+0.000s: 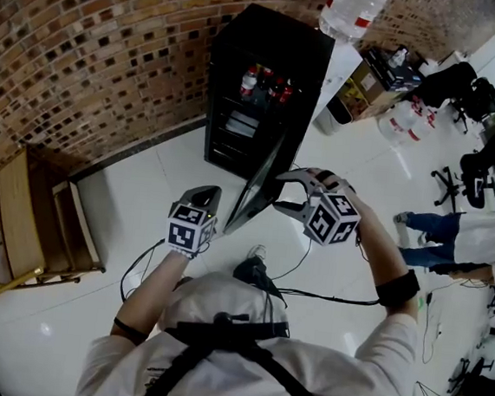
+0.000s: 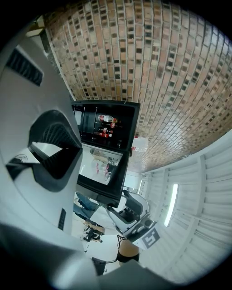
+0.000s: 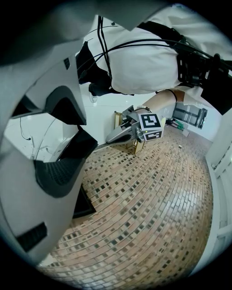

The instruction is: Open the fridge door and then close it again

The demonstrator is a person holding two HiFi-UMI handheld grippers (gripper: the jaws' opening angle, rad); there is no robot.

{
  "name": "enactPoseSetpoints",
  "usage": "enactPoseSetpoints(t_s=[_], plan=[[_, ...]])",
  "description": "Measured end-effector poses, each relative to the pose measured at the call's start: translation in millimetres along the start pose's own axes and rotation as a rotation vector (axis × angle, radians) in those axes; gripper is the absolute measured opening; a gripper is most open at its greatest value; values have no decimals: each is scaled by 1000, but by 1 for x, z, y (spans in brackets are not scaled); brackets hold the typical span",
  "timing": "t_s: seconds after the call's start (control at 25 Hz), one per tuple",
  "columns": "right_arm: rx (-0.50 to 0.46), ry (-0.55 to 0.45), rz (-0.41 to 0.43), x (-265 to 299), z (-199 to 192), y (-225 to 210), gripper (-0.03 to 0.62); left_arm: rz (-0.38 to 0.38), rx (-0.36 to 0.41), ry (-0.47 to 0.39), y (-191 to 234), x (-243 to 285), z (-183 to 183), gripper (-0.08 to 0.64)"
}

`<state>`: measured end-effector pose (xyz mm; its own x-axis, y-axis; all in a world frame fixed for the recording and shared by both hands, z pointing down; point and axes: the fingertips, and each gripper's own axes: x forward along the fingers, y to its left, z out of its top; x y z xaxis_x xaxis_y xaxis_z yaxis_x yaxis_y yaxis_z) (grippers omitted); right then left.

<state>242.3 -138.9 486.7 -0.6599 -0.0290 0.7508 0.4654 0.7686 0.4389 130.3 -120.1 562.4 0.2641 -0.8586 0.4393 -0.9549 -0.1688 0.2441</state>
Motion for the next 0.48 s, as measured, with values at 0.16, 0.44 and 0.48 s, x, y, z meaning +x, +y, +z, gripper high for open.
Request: enactPoseSetpoints(t_s=[0.16, 0.44, 0.48], plan=[[55, -25, -38, -7, 0, -6, 261, 5, 1, -5, 4, -4, 2, 0], [316, -296, -247, -60, 46, -45, 175, 41, -34, -46, 19, -23, 17, 0], [365, -335, -293, -65, 55, -51, 122, 50, -42, -55, 23, -29, 21, 0]])
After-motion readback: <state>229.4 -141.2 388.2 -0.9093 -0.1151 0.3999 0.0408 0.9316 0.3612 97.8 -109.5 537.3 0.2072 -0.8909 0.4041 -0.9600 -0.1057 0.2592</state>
